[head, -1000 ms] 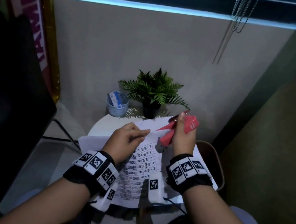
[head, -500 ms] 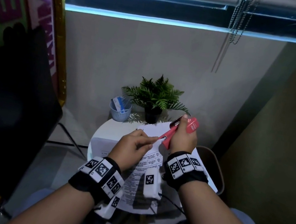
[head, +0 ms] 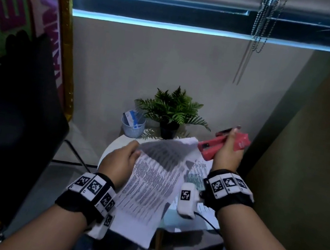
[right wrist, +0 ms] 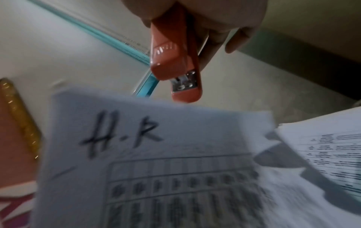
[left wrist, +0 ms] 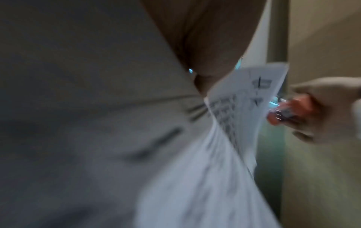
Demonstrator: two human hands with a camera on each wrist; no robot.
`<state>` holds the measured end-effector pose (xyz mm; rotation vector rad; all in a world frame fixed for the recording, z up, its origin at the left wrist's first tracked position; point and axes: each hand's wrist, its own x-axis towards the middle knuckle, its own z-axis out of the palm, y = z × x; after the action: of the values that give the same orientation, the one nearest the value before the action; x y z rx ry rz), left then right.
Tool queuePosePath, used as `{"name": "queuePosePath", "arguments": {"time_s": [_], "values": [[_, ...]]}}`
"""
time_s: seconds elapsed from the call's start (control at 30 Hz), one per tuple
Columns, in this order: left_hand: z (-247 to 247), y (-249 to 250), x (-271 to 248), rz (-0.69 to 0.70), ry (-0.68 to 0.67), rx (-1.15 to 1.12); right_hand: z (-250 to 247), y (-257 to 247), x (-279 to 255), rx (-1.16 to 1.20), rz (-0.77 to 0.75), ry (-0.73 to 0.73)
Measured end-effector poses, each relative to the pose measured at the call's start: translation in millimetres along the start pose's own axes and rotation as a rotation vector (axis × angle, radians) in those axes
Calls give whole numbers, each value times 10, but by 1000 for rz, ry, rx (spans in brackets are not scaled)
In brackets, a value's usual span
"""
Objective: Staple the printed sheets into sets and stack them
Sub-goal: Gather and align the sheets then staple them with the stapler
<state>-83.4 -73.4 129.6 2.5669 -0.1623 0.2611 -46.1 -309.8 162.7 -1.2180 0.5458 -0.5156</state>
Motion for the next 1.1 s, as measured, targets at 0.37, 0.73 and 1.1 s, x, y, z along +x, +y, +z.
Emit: {"name": "queuePosePath", "arguments": {"time_s": [0.37,0.73,1.1], "values": [[276,-124,101,-360,134,-590,-322,527,-137,-243,442,-571],[675,-429,131,-350,-349,-409,-372,869,380,-605,328,-270],[823,-1156,-63,-379,-721,324,-253,1099,872,-1478,115,-359]]}}
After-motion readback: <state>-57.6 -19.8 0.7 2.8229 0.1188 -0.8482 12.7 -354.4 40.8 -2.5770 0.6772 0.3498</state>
